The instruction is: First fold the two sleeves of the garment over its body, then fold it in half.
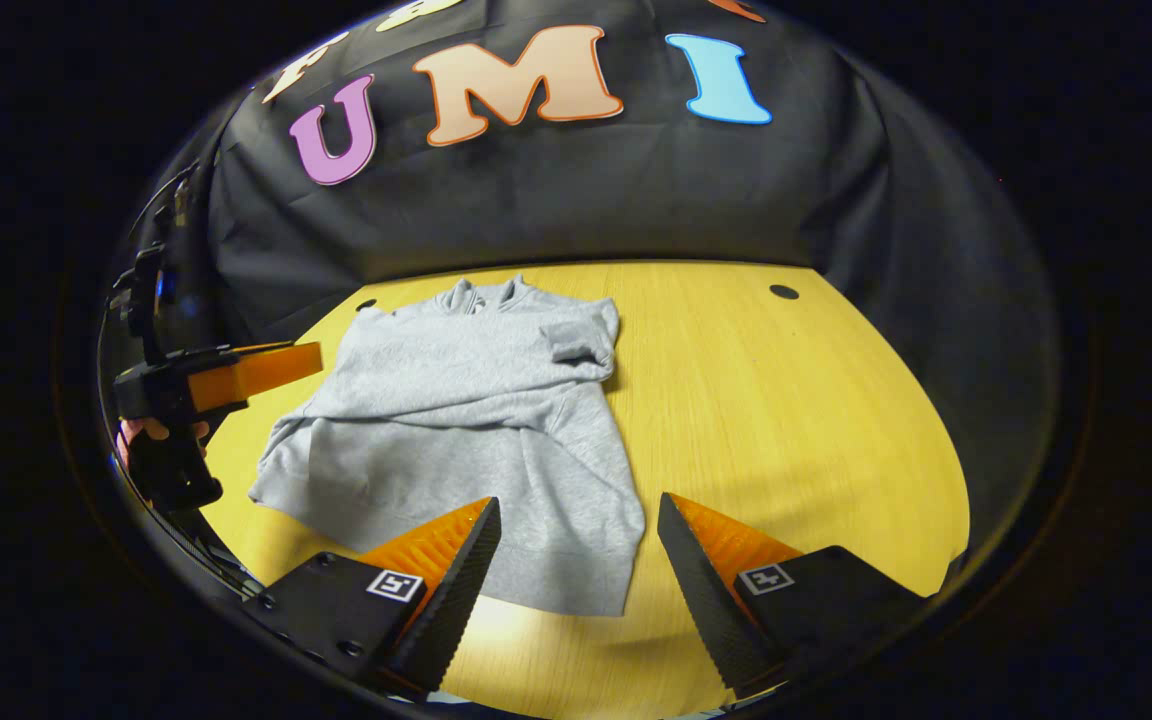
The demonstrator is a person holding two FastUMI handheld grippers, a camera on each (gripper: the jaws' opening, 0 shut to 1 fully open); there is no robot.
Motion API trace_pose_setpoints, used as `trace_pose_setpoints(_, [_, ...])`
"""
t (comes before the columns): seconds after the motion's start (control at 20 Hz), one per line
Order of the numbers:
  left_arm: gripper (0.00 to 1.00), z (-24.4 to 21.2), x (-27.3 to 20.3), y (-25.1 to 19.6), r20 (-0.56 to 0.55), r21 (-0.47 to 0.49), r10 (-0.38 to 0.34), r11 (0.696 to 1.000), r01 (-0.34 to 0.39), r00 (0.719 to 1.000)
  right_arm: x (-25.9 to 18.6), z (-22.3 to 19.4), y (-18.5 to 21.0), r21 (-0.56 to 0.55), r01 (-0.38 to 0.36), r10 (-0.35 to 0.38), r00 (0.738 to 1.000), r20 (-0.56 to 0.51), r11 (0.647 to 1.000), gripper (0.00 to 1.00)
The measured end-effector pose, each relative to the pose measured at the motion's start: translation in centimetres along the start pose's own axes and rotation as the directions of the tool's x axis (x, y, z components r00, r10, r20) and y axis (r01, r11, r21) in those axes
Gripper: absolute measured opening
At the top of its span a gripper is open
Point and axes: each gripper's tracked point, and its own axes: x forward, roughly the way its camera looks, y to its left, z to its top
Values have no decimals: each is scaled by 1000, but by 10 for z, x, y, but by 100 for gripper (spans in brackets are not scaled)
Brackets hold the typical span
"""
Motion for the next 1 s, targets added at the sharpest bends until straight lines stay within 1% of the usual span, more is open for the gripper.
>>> trace_pose_setpoints(0.05, [91, -9, -9, 11, -8, -27, 31, 999, -31, 999, 3, -8, 2, -8, -8, 8, 1000, -15, 1000, 98])
trace_pose_setpoints(0.1, [91, -19, -17, 20, -23, -47, 58, 997, -59, 998, 6, -17, 4, -20, -14, 13, 999, -35, 1000, 95])
trace_pose_setpoints(0.15, [91, -32, -25, 31, -49, -57, 87, 994, -90, 995, 9, -25, 4, -28, -19, 17, 998, -55, 999, 98])
trace_pose_setpoints(0.2, [91, -46, -32, 41, -73, -63, 110, 991, -114, 991, 13, -32, 5, -33, -24, 22, 997, -68, 999, 98])
trace_pose_setpoints(0.25, [91, -57, -40, 52, -87, -68, 127, 989, -133, 988, 15, -37, 4, -37, -25, 22, 997, -80, 999, 95])
trace_pose_setpoints(0.3, [91, -69, -49, 61, -108, -72, 139, 986, -148, 984, 18, -42, 3, -41, -20, 16, 996, -89, 999, 98])
trace_pose_setpoints(0.35, [92, -82, -56, 66, -134, -74, 148, 985, -158, 980, 21, -45, 2, -44, -17, 12, 995, -97, 999, 95])
trace_pose_setpoints(0.5, [92, -111, -66, 73, -188, -74, 156, 982, -173, 970, 27, -55, 0, -47, -6, 1, 993, -114, 999, 95])
trace_pose_setpoints(0.55, [92, -120, -68, 73, -205, -73, 155, 982, -173, 966, 27, -57, 0, -50, -4, -2, 993, -118, 999, 98])
trace_pose_setpoints(0.6, [92, -128, -70, 74, -218, -70, 159, 982, -178, 963, 29, -58, 0, -53, -1, -5, 993, -120, 999, 95])
trace_pose_setpoints(0.65, [92, -136, -71, 76, -233, -70, 164, 980, -184, 959, 31, -59, 0, -58, 1, -8, 992, -123, 998, 98])
trace_pose_setpoints(0.7, [91, -142, -72, 77, -248, -73, 168, 979, -191, 954, 32, -61, -1, -65, 5, -13, 992, -128, 998, 98])
trace_pose_setpoints(0.85, [92, -146, -68, 78, -258, -93, 165, 976, -195, 952, 34, -63, -2, -67, 10, -19, 991, -131, 998, 99])
trace_pose_setpoints(0.9, [92, -145, -67, 79, -256, -92, 166, 977, -195, 952, 34, -63, -3, -65, 11, -19, 991, -130, 998, 95])
trace_pose_setpoints(0.95, [92, -144, -65, 78, -254, -91, 160, 978, -189, 954, 34, -64, -2, -65, 13, -21, 991, -129, 998, 99])
trace_pose_setpoints(1.0, [92, -145, -64, 76, -257, -87, 153, 980, -180, 954, 34, -63, -2, -68, 13, -22, 992, -125, 998, 99])
